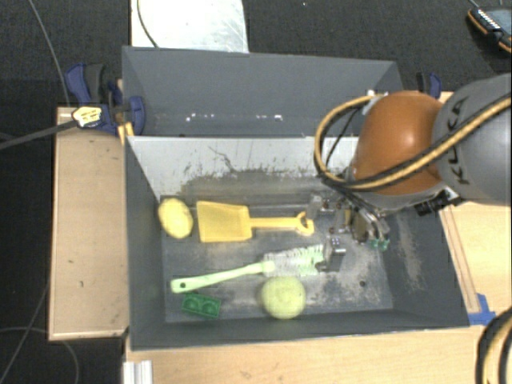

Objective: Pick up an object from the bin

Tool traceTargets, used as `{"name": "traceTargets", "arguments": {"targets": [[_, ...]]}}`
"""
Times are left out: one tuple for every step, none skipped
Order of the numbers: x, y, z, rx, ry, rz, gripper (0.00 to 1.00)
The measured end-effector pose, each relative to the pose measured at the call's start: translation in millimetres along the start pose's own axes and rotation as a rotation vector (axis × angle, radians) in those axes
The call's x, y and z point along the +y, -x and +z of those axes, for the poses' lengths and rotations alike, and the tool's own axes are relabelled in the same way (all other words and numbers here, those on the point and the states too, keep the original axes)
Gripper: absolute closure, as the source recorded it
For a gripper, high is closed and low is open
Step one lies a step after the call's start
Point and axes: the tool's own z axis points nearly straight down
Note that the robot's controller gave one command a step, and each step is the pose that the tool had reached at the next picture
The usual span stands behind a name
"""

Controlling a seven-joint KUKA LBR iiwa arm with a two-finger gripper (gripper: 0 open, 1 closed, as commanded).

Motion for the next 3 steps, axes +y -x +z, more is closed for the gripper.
{"name": "traceTargets", "arguments": {"targets": [[0.0, 1.6, -4.7, -0.008, 0.0, 0.001, 0.0], [10.2, -13.3, 94.5, -0.005, 0.0, -0.212, 0.0], [14.9, -6.1, 30.5, -0.016, -0.001, -0.22, 0.0]]}}
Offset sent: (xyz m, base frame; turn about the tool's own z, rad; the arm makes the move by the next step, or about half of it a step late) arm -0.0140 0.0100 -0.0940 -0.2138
